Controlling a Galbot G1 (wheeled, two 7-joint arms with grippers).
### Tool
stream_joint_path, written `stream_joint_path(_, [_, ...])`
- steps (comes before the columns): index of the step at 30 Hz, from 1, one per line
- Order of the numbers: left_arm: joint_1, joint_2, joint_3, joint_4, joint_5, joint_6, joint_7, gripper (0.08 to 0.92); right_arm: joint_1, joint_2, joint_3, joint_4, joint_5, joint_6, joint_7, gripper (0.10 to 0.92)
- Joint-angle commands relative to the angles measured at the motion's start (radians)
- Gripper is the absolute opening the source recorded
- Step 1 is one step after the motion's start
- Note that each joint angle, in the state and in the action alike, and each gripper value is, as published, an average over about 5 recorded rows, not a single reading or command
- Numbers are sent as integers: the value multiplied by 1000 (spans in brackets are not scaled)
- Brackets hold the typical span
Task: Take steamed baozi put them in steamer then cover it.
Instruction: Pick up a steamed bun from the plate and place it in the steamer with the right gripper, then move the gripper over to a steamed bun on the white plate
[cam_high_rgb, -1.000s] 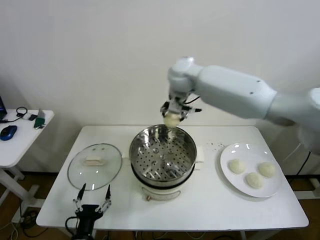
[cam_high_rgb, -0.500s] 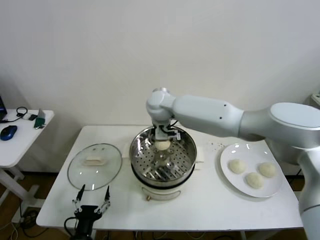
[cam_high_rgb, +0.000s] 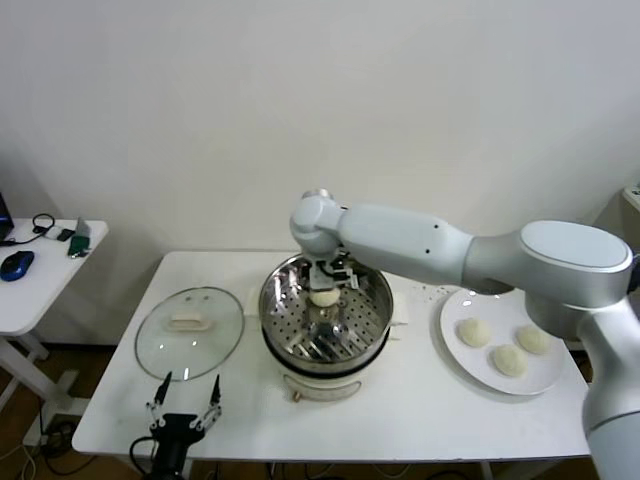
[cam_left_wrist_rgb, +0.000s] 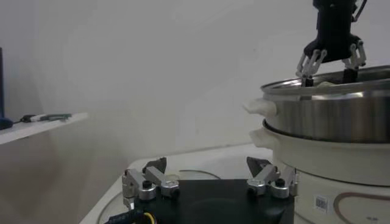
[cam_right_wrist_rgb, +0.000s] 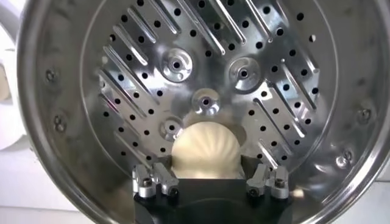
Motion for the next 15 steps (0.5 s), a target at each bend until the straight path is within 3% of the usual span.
stream_joint_path(1, [0, 2, 2, 4, 3, 0, 0, 823, -15, 8, 15, -30, -37, 6, 6, 747])
stream_joint_path(8, [0, 1, 2, 6, 4, -1, -2, 823, -15, 1, 14, -28, -13, -7, 2, 815])
stream_joint_path(15, [3, 0, 3, 0, 7, 1, -2, 823, 53, -35, 9, 1, 125, -27, -26, 823])
